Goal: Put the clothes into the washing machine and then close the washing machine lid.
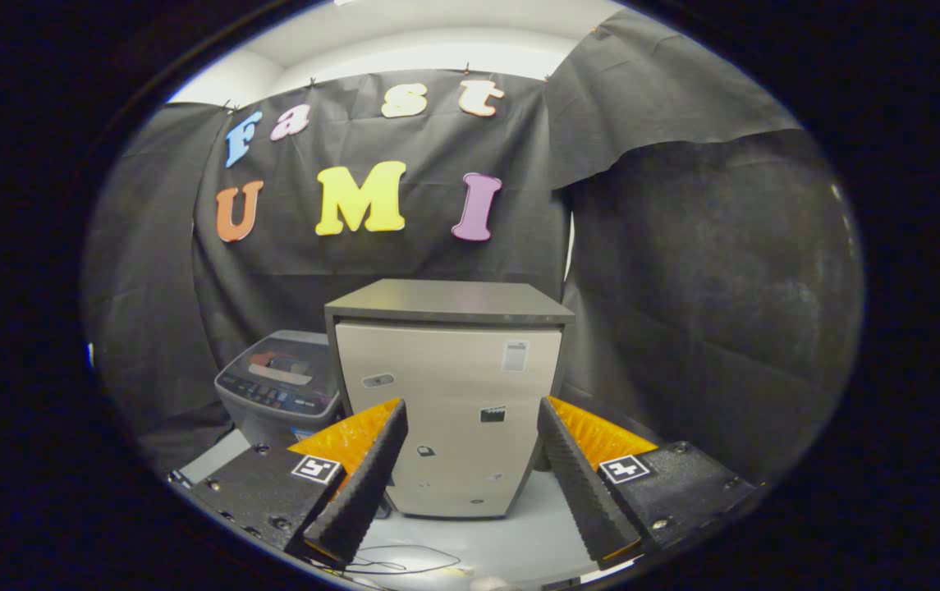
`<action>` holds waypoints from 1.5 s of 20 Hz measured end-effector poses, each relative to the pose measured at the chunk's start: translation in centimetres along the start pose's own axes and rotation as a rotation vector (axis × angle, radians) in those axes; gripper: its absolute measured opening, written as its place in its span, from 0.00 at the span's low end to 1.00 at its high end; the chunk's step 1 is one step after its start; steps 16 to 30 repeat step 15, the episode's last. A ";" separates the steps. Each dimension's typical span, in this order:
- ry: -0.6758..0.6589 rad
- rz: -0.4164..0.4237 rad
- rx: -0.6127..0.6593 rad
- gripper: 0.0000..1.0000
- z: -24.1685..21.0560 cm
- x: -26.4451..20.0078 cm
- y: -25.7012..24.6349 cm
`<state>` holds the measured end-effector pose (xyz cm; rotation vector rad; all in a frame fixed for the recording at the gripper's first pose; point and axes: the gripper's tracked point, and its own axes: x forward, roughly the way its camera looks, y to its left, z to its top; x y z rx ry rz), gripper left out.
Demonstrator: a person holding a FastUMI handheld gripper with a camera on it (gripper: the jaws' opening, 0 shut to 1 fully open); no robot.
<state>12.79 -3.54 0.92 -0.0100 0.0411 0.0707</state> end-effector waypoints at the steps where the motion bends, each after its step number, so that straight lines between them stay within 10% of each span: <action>1: -0.002 0.000 -0.017 0.99 0.0 0.0 0.1; 30: -0.002 0.037 -0.024 1.00 -0.3 -0.2 1.7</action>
